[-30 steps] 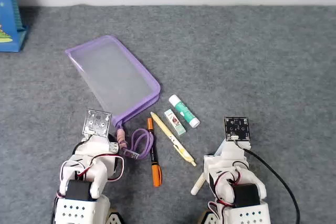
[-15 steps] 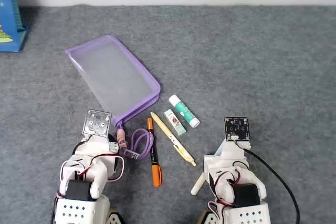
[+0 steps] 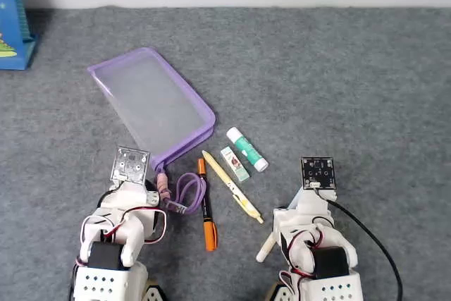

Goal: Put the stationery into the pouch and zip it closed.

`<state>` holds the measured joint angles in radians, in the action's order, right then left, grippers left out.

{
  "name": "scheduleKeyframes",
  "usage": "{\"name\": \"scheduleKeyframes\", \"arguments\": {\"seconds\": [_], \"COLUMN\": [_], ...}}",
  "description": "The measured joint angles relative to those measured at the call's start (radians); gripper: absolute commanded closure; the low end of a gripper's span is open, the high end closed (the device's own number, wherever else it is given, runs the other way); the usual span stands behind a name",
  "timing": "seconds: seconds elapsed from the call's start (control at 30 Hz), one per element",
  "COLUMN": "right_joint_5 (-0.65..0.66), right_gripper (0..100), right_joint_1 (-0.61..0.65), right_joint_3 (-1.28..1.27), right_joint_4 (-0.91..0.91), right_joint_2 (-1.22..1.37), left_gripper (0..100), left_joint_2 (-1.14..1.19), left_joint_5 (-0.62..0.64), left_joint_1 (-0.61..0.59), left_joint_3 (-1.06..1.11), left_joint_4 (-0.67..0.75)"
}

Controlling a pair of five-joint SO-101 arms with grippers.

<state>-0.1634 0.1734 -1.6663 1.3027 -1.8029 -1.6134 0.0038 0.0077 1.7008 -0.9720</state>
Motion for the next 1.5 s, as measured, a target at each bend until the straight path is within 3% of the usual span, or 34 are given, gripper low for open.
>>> {"name": "scheduleKeyframes", "arguments": {"seconds": [0.23,0.5,0.73,0.97,1.13,1.27,1.5], "right_joint_5": [0.0,0.009,0.261,0.511,0.559,0.535,0.493], "right_gripper": [87.5,87.2,87.2,87.3,87.7,87.7,92.1], "right_joint_1": [0.0,0.0,-0.095,-0.275,-0.255,-0.187,-0.008], "right_joint_3": [0.0,0.0,0.0,0.02,0.02,0.094,0.379], "right_joint_4": [0.0,0.002,0.002,0.002,-0.064,-0.075,-0.032], "right_joint_2": [0.0,0.0,0.0,-0.002,-0.002,0.0,0.04], "left_gripper": [98,98,98,98,90,98,98], "left_joint_2": [0.0,0.0,-0.002,-0.002,-0.002,-0.002,-0.002], "left_joint_5": [-0.012,-0.305,-0.353,-0.265,-0.262,-0.275,-0.267], "left_joint_1": [-0.118,-0.279,-0.368,-0.468,-0.493,-0.491,-0.505], "left_joint_3": [-0.003,-0.021,-0.025,-0.071,-0.087,-0.087,-0.101], "left_joint_4": [0.0,0.0,0.012,0.046,0.035,-0.029,-0.054]}}
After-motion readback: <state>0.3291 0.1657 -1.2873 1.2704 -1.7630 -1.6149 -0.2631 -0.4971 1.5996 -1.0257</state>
